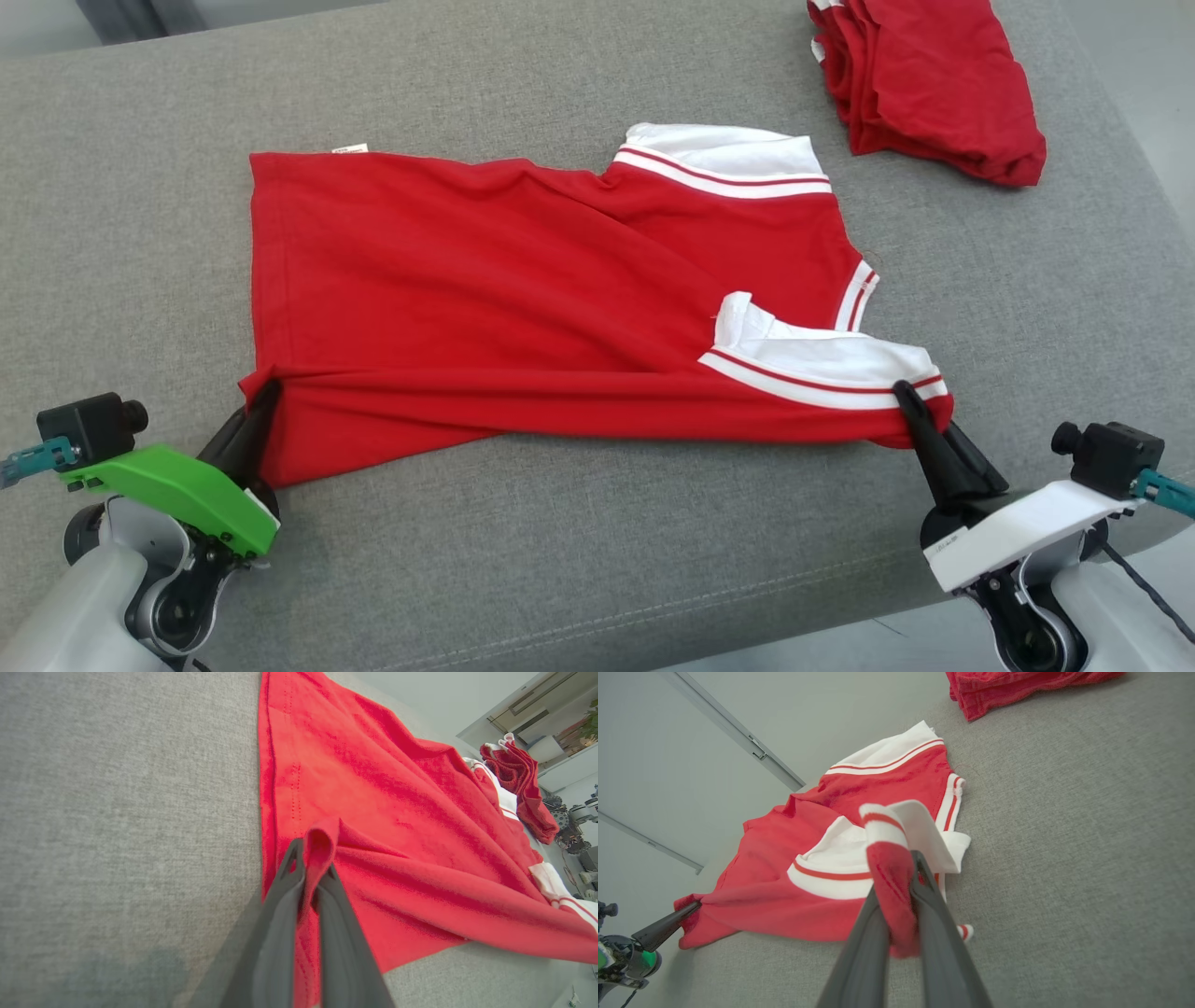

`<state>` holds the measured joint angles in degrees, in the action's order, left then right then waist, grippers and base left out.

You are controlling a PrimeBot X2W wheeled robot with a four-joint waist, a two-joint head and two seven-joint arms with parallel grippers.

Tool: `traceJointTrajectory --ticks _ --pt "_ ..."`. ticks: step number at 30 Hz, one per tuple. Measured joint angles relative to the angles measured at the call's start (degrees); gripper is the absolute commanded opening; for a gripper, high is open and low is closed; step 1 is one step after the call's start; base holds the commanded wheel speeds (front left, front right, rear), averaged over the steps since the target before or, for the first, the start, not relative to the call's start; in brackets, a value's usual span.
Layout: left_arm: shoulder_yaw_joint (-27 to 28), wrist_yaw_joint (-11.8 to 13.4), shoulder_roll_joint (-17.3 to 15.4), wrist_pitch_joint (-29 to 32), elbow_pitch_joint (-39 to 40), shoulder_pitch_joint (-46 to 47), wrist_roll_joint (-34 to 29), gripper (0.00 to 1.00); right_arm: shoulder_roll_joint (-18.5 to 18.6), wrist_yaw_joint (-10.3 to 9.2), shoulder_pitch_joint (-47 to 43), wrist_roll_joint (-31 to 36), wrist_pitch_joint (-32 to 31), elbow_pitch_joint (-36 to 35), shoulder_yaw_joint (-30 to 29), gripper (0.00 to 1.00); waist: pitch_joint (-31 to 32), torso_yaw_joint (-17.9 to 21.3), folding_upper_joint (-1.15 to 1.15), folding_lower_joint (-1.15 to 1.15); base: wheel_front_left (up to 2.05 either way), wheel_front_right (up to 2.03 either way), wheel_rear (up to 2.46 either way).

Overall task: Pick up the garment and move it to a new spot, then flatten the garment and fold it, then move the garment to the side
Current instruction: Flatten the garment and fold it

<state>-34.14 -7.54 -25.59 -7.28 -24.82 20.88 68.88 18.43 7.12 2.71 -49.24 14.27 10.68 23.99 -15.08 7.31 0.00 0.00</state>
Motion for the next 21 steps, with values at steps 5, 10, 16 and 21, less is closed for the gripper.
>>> traceJointTrajectory --ticks 5,10,16,21 --pt "-0.24 0.0 1.03 0.16 -2.32 1.87 -0.19 0.57 -0.79 0.0 1.55 1.81 0.01 1.05 -3.39 0.48 -0.27 -0.02 0.0 0.0 0.0 0.0 0.0" --pt "-0.51 0.0 1.21 0.03 -4.3 2.79 -1.85 1.0 -2.15 -0.01 2.06 3.68 0.01 2.59 -4.2 1.0 -0.38 0.03 0.0 0.0 0.0 0.0 0.0" --pt "0.53 0.0 1.26 -2.47 -4.39 2.85 -1.82 1.0 -3.75 -0.01 2.09 5.05 0.01 3.92 -6.76 1.0 -0.23 -0.24 0.0 0.0 0.0 0.0 0.0" --pt "0.69 0.0 0.36 -4.05 -4.02 2.83 -2.19 1.0 -5.39 -0.01 2.08 5.35 0.01 4.44 -8.46 1.0 0.03 -0.72 0.0 0.0 0.0 0.0 0.0"
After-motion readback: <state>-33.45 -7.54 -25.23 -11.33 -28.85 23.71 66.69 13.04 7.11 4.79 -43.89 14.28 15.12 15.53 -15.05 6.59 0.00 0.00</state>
